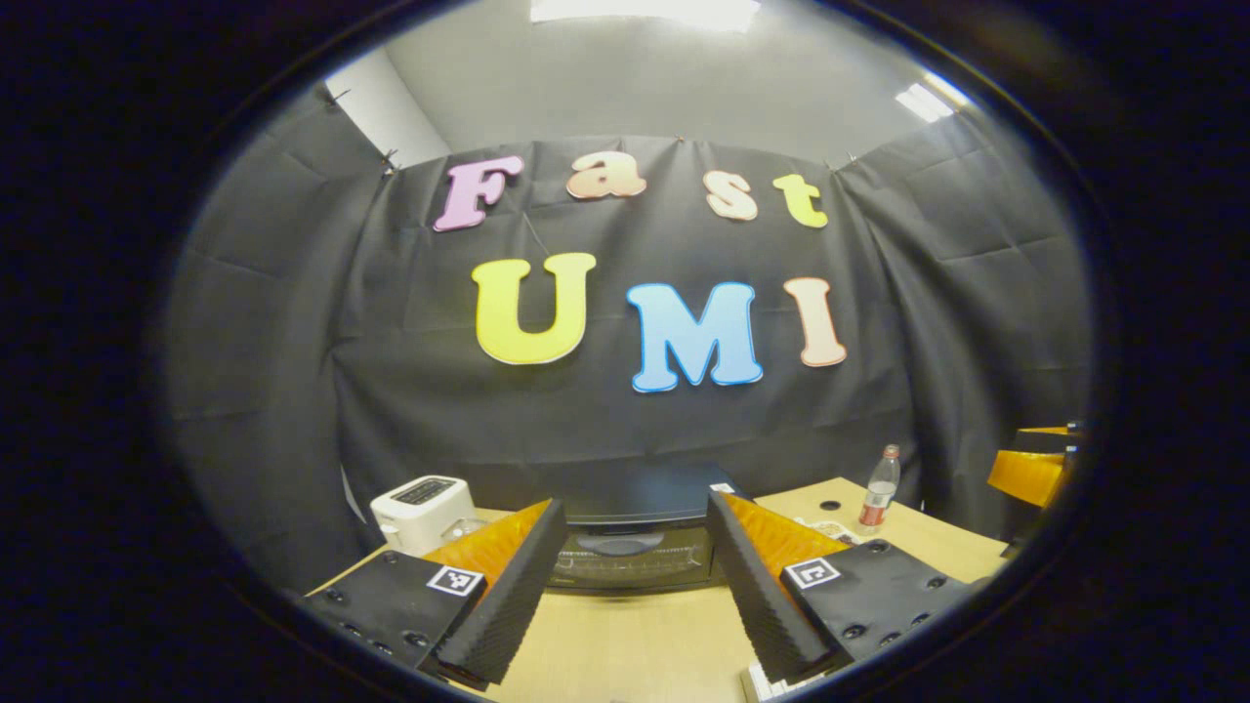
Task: Open the electric oven with the left hand, put the food in, and close the electric oven.
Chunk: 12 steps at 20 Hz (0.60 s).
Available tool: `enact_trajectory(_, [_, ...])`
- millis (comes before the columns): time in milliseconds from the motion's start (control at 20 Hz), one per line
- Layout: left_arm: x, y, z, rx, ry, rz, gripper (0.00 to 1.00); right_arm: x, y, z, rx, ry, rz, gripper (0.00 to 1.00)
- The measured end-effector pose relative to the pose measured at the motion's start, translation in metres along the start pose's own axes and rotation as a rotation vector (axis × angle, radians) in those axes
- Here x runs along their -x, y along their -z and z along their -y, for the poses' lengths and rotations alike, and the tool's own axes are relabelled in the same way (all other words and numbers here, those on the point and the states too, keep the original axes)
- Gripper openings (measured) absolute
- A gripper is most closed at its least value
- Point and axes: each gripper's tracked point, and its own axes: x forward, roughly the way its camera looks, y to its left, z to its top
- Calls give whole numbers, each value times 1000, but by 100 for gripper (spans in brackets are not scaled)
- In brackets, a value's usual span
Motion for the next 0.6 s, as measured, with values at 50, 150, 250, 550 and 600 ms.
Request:
enact_trajectory(50, [14,-5,-3,-11,-19,13,100,4,-4,2,12,-2,7,96])
enact_trajectory(150, [41,-15,-10,-36,-48,37,100,9,-11,4,30,0,23,96])
enact_trajectory(250, [64,-20,-12,-29,-50,43,98,18,-18,1,33,2,44,96])
enact_trajectory(550, [101,-29,-26,-10,-47,80,98,32,-26,-17,53,24,82,96])
enact_trajectory(600, [105,-31,-28,1,-45,87,100,33,-27,-20,55,25,86,96])
